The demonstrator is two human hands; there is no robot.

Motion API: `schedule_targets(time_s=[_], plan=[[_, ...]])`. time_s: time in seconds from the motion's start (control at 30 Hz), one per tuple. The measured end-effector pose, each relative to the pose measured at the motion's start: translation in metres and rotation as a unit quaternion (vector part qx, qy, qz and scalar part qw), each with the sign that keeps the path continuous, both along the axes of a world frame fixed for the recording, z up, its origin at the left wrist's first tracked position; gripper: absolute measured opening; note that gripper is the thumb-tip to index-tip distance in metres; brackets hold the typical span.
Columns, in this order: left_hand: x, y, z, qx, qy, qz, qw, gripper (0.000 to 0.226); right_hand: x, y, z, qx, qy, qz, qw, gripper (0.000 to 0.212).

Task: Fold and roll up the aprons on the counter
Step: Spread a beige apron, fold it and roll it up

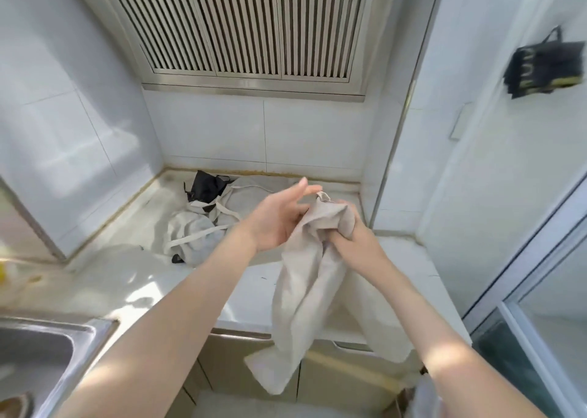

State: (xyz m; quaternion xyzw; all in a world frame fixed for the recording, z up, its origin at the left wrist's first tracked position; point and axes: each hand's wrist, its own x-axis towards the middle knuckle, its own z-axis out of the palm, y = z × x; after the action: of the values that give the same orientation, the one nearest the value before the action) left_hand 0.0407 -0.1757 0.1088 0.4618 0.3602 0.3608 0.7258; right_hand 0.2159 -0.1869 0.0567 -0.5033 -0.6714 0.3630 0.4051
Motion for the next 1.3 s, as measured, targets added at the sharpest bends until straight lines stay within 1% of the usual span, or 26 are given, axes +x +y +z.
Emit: schedule_targets(time_s=[0.07,0.13,0.17,0.23,0.27,0.3,0.37,0.43,0.5,0.53,0.57,0.6,0.63,0.7,0.73,0.77,0.8,0.87,0.9,0.93,1.0,1.03,1.1,1.17,1.23,1.3], plan=[[-0.001,-0.012,-0.005,0.052,0.027,-0.009,0.998,0.075,-0.002,0.002,0.0,-0.038,0.052,-0.055,0.996,0.024],[-0.004,-0.022,-0.011,0.066,0.073,0.007,0.995,0.066,-0.01,0.0,0.002,-0.08,0.09,-0.088,0.989,0.021],[-0.008,-0.023,-0.015,0.069,0.111,0.021,0.991,0.059,-0.013,-0.001,0.003,-0.101,0.1,-0.099,0.985,0.022],[-0.02,-0.029,-0.023,0.088,0.225,0.05,0.969,0.032,-0.023,-0.008,0.002,-0.153,0.093,-0.099,0.979,0.025],[-0.028,-0.032,-0.028,0.098,0.277,0.069,0.953,0.02,-0.029,-0.012,0.0,-0.189,0.088,-0.083,0.975,0.024],[-0.038,-0.033,-0.036,0.106,0.314,0.095,0.939,0.017,-0.037,-0.018,-0.003,-0.231,0.085,-0.059,0.967,0.022],[-0.057,-0.037,-0.045,0.111,0.359,0.158,0.913,0.023,-0.055,-0.031,-0.006,-0.292,0.062,0.011,0.954,0.019],[-0.077,-0.044,-0.048,0.125,0.406,0.188,0.886,0.025,-0.078,-0.038,-0.013,-0.306,0.04,0.078,0.948,0.018],[-0.093,-0.05,-0.051,0.129,0.463,0.19,0.856,0.021,-0.099,-0.042,-0.02,-0.306,0.035,0.104,0.946,0.009],[-0.102,-0.055,-0.054,0.121,0.493,0.198,0.838,0.02,-0.112,-0.044,-0.025,-0.308,0.044,0.109,0.944,0.007],[-0.109,-0.059,-0.057,0.11,0.516,0.215,0.822,0.025,-0.122,-0.047,-0.029,-0.312,0.056,0.107,0.942,0.008],[-0.114,-0.063,-0.058,0.107,0.529,0.246,0.805,0.035,-0.131,-0.048,-0.033,-0.32,0.072,0.103,0.939,0.011],[-0.122,-0.068,-0.061,0.115,0.548,0.288,0.777,0.046,-0.142,-0.05,-0.037,-0.33,0.094,0.101,0.934,0.014],[-0.137,-0.076,-0.064,0.16,0.624,0.349,0.681,0.063,-0.164,-0.055,-0.04,-0.345,0.153,0.102,0.92,0.024],[-0.143,-0.08,-0.065,0.176,0.645,0.363,0.649,0.064,-0.173,-0.056,-0.04,-0.351,0.182,0.105,0.913,0.03],[-0.152,-0.082,-0.067,0.186,0.641,0.371,0.646,0.057,-0.183,-0.057,-0.039,-0.353,0.206,0.113,0.906,0.035],[-0.158,-0.084,-0.068,0.191,0.618,0.367,0.669,0.046,-0.191,-0.058,-0.037,-0.353,0.224,0.121,0.9,0.038],[-0.168,-0.087,-0.07,0.193,0.55,0.357,0.73,0.023,-0.202,-0.059,-0.033,-0.346,0.249,0.136,0.894,0.038],[-0.172,-0.088,-0.07,0.195,0.526,0.345,0.753,0.018,-0.206,-0.06,-0.032,-0.341,0.254,0.142,0.894,0.037],[-0.176,-0.09,-0.07,0.205,0.515,0.322,0.767,0.018,-0.208,-0.06,-0.031,-0.336,0.254,0.147,0.895,0.037],[-0.18,-0.092,-0.069,0.218,0.518,0.238,0.792,0.027,-0.207,-0.059,-0.032,-0.331,0.257,0.147,0.896,0.038],[-0.18,-0.094,-0.069,0.215,0.518,0.202,0.803,0.026,-0.205,-0.059,-0.033,-0.333,0.259,0.149,0.895,0.036],[-0.176,-0.094,-0.07,0.211,0.503,0.177,0.819,0.02,-0.196,-0.057,-0.035,-0.34,0.262,0.161,0.889,0.026],[-0.17,-0.089,-0.073,0.223,0.491,0.188,0.821,0.017,-0.183,-0.055,-0.037,-0.348,0.26,0.163,0.886,0.017],[-0.159,-0.084,-0.075,0.24,0.472,0.19,0.827,0.017,-0.168,-0.054,-0.038,-0.355,0.256,0.146,0.887,0.021],[-0.145,-0.08,-0.076,0.257,0.452,0.185,0.834,0.018,-0.151,-0.051,-0.04,-0.357,0.239,0.136,0.893,0.032]])
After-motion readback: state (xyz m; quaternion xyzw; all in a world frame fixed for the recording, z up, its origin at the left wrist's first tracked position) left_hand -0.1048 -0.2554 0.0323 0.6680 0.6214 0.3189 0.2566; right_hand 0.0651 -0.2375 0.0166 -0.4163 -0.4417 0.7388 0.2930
